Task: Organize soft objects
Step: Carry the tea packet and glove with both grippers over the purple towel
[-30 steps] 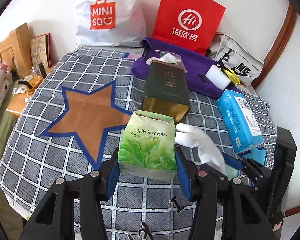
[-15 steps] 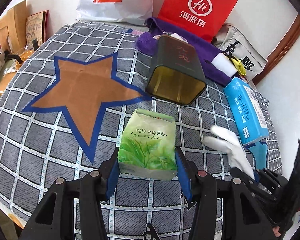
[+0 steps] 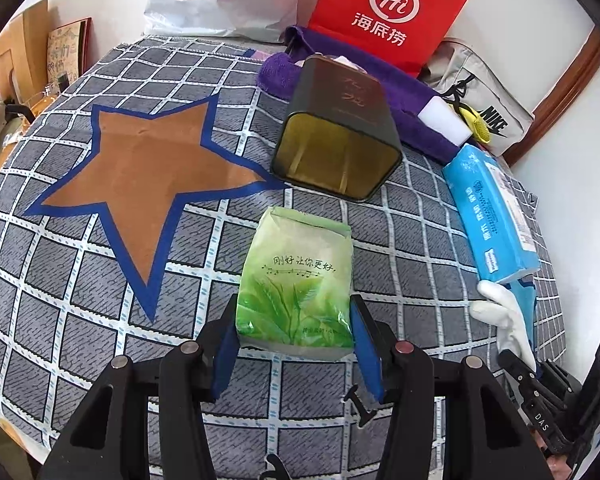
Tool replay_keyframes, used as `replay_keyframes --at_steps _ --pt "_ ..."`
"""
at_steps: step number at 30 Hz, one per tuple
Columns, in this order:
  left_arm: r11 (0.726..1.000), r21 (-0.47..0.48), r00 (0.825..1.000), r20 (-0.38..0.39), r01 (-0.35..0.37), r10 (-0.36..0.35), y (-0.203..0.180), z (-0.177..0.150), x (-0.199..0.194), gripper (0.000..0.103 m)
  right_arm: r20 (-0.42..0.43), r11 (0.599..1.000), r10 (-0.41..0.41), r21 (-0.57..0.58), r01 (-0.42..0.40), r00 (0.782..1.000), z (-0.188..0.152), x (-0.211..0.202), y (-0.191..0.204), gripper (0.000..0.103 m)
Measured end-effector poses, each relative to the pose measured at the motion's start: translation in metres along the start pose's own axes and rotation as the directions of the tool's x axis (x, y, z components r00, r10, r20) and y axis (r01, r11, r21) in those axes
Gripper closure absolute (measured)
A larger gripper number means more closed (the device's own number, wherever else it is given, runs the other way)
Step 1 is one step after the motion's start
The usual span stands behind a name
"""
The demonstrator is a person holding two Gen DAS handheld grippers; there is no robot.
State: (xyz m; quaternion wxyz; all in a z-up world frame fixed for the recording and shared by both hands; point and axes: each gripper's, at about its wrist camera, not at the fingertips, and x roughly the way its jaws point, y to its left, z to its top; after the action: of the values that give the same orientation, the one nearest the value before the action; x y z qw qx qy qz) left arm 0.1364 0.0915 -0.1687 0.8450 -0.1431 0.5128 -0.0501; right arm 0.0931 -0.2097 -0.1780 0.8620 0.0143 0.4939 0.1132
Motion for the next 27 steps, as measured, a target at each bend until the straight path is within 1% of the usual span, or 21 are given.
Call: replay_keyframes --at_steps 2,5,10,13,16,20,23,27 --pt "1.0 -0.005 1.0 0.012 0.001 -0.001 -0.001 0.003 -0.009 0.054 0.005 0.999 0.039 0.005 -0.04 0.999 0.004 -0.005 0.002 0.086" --pt "1.0 -0.001 0.999 0.031 -0.006 0.006 -0.004 0.009 -0.022 0.054 0.046 0.998 0.063 0.0 -0.063 0.997 0.013 -0.017 0.005 0.086" --pt "1.0 0.003 0.998 0.058 -0.015 0.015 -0.012 0.024 -0.041 0.054 0.081 0.996 0.086 -0.03 -0.084 0.993 0.027 -0.035 0.009 0.087" --pt "1.0 0.007 0.997 0.076 -0.002 0.002 -0.018 0.034 -0.049 0.054 0.096 0.996 0.084 -0.041 -0.08 0.992 0.036 -0.043 0.008 0.086" --pt "1.0 0.013 0.997 0.075 -0.011 0.01 -0.025 0.04 -0.051 0.054 0.118 0.995 0.088 -0.049 -0.083 0.989 0.047 -0.052 0.01 0.087" --pt "1.0 0.023 0.997 0.073 0.001 -0.003 -0.037 0.048 -0.052 0.054 0.139 0.996 0.079 -0.052 -0.072 0.987 0.063 -0.061 0.009 0.086" --pt "0.999 0.043 0.997 0.08 0.001 -0.005 -0.046 0.057 -0.055 0.054 0.148 0.996 0.082 -0.049 -0.075 0.986 0.076 -0.063 0.007 0.086" --pt "0.998 0.055 0.995 0.096 -0.004 -0.001 -0.053 0.073 -0.058 0.054 0.167 0.997 0.064 -0.048 -0.057 0.984 0.095 -0.065 0.005 0.086"
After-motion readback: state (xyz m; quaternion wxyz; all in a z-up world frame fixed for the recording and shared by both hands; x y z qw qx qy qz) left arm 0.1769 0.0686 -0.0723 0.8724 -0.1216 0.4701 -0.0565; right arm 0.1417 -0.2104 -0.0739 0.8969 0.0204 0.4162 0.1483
